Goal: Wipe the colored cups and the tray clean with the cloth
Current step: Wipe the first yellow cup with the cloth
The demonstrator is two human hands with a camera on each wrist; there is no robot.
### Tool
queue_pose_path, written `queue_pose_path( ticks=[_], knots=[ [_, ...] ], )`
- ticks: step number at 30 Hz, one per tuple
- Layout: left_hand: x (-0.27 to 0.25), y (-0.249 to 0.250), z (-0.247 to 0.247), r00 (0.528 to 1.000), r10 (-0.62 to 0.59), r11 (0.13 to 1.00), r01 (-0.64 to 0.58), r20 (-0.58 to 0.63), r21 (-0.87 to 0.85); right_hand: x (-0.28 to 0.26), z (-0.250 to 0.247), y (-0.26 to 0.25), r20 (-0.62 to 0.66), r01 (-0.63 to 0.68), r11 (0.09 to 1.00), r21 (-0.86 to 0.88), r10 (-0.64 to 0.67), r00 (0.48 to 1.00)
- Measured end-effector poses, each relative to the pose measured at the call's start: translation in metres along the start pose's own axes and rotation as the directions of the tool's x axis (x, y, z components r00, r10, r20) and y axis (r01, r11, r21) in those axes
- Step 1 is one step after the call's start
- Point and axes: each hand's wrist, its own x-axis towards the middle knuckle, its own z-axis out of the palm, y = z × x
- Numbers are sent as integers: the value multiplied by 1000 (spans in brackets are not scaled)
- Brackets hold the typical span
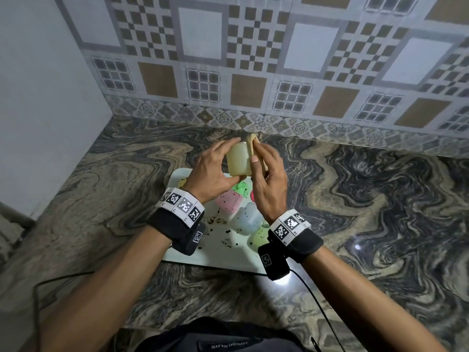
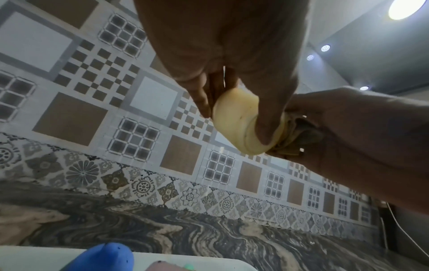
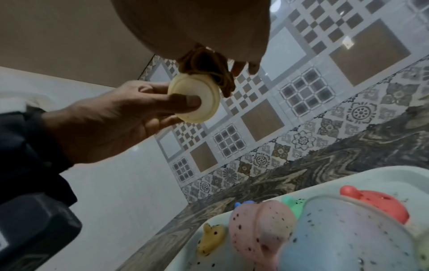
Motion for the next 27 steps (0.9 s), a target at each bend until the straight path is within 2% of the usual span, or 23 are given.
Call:
queue_pose_path(
  ticks=[6,9,11,13,16,18,20,22,23,24,25,27],
  knots=[
    [-1,8,4,998,56,993,-59,-32,-103,-6,1,-5,42,-50,965,258,40,998],
    [-2,8,1,1000,-11,961,10,-4,-276,1,-2,-10,104,-255,848,465,234,967],
    [0,7,-3,1000,-11,965,15,16,-263,4,-4,-14,107,-325,815,480,314,944],
    [3,9,-7,1000,27,991,-28,-3,-130,1,-4,-20,92,-252,860,444,236,967],
    [6,16,-11,992,110,994,-111,-65,-9,-3,-2,-21,64,-5,980,198,-8,998],
    [4,17,-12,984,157,988,-156,-88,17,-2,1,-22,31,26,985,171,-32,999],
    [1,13,-13,988,134,990,-136,-78,-30,1,0,-28,39,-126,925,358,120,992],
    [-2,9,-14,996,70,989,-77,-60,-124,9,-1,-30,129,-338,776,532,320,939],
    [-2,8,-15,997,51,989,-58,-51,-136,12,-3,-31,159,-404,730,552,384,910],
    [-2,9,-15,998,48,992,-53,-48,-111,12,-4,-32,152,-416,746,521,398,905],
    [-1,11,-15,997,56,996,-59,-47,-72,11,-4,-33,126,-380,797,469,365,922],
    [4,19,-17,995,86,996,-86,-46,10,3,-2,-34,60,-187,940,284,177,982]
  ],
)
